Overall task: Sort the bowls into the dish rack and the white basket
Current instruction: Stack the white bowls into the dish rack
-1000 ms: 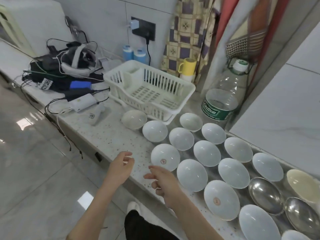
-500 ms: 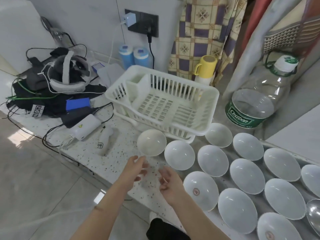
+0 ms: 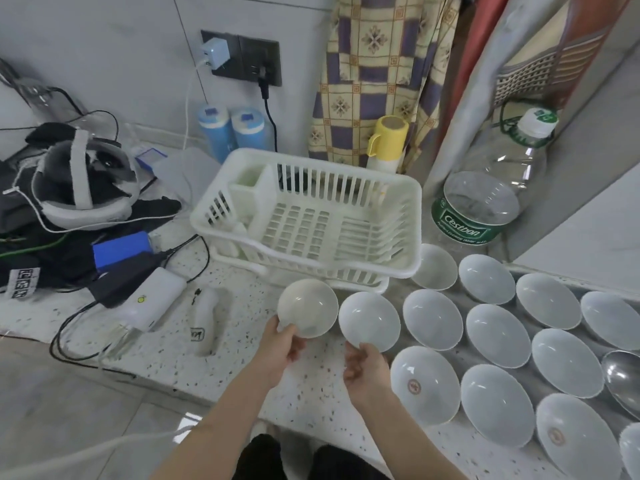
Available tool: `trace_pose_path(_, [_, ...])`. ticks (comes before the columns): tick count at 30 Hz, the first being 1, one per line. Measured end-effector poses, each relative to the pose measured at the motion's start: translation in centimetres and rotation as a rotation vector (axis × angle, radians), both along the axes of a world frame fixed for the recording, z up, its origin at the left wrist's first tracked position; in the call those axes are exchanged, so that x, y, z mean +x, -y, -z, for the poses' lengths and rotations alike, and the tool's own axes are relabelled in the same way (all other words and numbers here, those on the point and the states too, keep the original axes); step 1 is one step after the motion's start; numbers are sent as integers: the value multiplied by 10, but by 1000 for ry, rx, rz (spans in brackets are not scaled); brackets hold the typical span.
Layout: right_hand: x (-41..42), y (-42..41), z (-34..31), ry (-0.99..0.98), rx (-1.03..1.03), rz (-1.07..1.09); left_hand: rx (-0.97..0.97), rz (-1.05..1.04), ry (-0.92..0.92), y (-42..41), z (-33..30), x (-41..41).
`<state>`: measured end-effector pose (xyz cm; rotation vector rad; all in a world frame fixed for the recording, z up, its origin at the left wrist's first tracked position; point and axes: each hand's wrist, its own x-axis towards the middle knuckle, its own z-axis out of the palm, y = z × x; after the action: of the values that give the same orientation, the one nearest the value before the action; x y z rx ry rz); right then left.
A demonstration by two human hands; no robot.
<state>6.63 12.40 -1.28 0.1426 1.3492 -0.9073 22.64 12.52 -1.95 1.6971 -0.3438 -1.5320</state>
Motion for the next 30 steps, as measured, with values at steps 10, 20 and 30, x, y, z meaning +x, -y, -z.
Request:
trace_pose_path(10, [43, -29, -26, -140, -6, 240, -19, 261, 7, -19, -26, 68])
trace_pose_path(20, [73, -30, -76, -233, -259, 380, -354, 386, -115, 8, -84, 109])
trace_pose_path(30, [75, 23, -126, -510, -638, 333, -534, 315, -84, 61, -126, 135])
